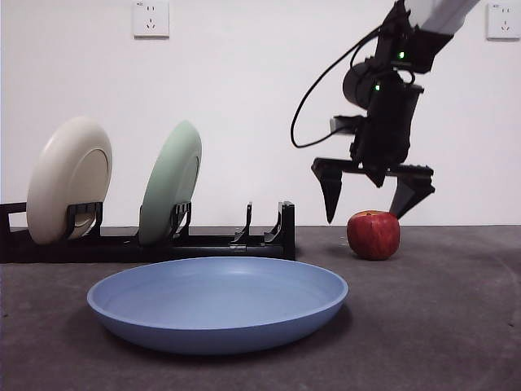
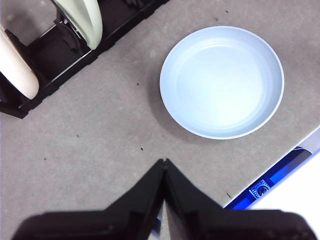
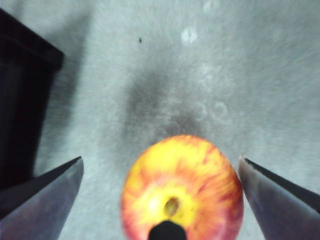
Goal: Take the blue plate from the plate rack,put the plate on the table,take the apple from the table,put the apple in the plate
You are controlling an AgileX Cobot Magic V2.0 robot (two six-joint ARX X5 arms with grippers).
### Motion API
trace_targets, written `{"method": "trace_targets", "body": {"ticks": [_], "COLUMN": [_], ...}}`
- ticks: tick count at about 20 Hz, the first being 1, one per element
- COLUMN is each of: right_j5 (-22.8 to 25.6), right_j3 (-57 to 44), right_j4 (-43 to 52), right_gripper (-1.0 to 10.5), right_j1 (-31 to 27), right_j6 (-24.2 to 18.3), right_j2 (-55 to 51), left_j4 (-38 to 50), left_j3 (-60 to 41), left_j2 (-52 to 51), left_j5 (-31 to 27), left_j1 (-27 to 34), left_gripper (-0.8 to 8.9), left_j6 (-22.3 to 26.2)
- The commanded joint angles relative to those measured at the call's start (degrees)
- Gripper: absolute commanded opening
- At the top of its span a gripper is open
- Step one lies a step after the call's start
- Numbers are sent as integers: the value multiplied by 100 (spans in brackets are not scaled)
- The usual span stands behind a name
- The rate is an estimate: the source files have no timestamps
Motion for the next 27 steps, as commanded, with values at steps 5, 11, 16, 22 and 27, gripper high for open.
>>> {"method": "trace_targets", "body": {"ticks": [5, 11, 16, 22, 27], "right_j5": [162, 210, -188, -219, 122], "right_j3": [17, 61, 94, 90, -315], "right_j4": [-146, -568, -1683, -2092, -1714], "right_gripper": [431, -8, 0, 0, 0], "right_j1": [-28, -42, 136, 1244, 2382], "right_j6": [199, 177, 103, 155, 704], "right_j2": [358, 330, -424, -1674, -1808], "left_j4": [24, 24, 24, 24, 24], "left_j3": [4, 4, 4, 4, 7], "left_j2": [-74, -85, -87, -168, -442], "left_j5": [-20, -22, -90, -787, -767], "left_j1": [26, 26, 26, 26, 42], "left_gripper": [-4, -4, -4, -4, -4], "left_j6": [-48, 0, 286, 586, 691]}}
